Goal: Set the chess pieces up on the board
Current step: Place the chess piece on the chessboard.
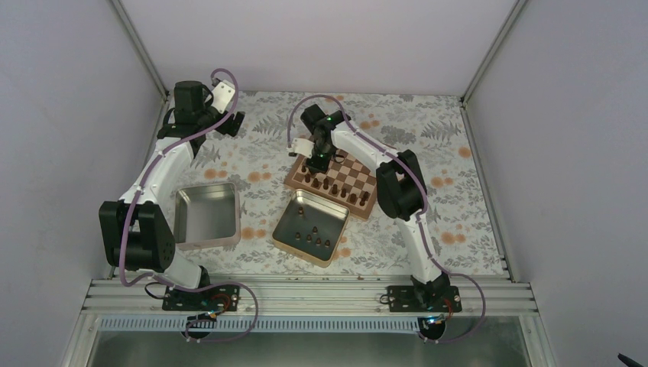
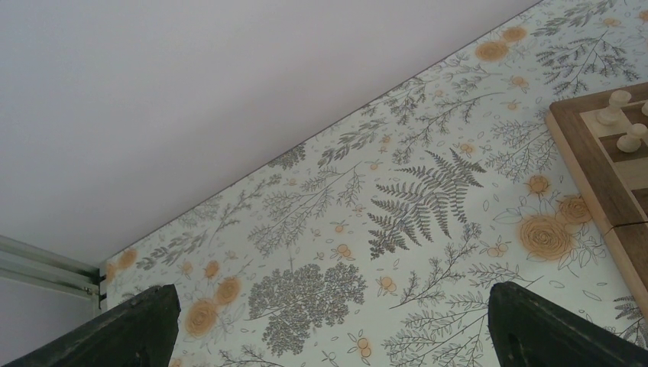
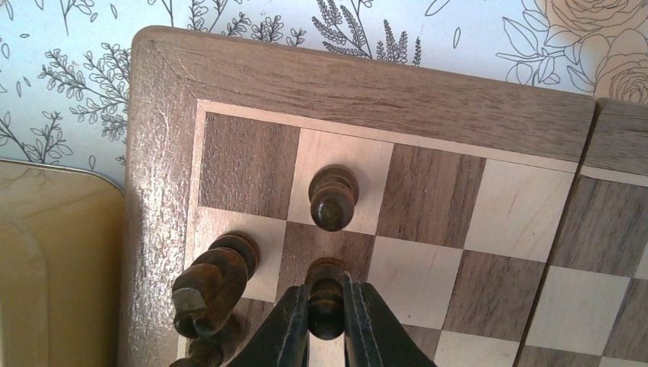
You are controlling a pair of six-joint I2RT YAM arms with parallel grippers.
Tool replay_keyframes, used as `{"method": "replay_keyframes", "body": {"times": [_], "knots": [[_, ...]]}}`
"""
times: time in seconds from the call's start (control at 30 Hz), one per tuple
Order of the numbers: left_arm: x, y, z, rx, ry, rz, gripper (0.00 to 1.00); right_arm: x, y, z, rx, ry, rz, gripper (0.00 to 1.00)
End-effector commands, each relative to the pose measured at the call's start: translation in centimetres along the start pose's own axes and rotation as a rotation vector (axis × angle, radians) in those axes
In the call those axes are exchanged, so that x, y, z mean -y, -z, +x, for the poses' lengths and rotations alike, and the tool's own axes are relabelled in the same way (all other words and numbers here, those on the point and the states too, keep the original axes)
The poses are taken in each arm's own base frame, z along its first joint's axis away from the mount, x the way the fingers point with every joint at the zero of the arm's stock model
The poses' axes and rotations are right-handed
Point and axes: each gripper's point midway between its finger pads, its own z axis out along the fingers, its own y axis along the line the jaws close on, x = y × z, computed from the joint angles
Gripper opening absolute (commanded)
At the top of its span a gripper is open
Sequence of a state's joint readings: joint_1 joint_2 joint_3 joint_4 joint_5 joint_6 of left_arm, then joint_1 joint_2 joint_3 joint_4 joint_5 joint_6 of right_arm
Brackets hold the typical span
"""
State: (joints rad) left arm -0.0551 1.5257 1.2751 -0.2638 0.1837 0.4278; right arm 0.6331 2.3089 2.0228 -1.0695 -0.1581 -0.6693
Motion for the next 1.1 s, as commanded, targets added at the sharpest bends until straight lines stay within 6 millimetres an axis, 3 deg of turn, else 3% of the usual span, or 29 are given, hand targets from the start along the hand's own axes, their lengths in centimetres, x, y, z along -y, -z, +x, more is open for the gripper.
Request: {"method": "replay_keyframes", "body": {"times": [0.0,0.33,0.5,0.7,1.07], "knots": [[-0.4,0.0,-0.4,0.014,-0.010,-0.017,1.00,-1.4,0.2,0.8,-0.017,0.004,-0.052,0.12],[-0.3,0.1,-0.5,0.015,-0.010,-0.016,1.00,-1.4,0.1,0.9,-0.017,0.006,-0.049,0.12],[-0.4,0.0,-0.3,0.011,-0.010,-0.018,1.00,-1.1,0.2,0.9,-0.017,0.006,-0.031,0.20],[-0.4,-0.2,-0.2,0.009,-0.012,-0.018,1.00,-0.6,1.0,0.3,0.008,0.006,0.001,0.25],[-0.5,0.1,-0.5,0.014,-0.010,-0.022,1.00,0.7,2.4,-0.5,0.046,0.003,0.063,0.24]]}}
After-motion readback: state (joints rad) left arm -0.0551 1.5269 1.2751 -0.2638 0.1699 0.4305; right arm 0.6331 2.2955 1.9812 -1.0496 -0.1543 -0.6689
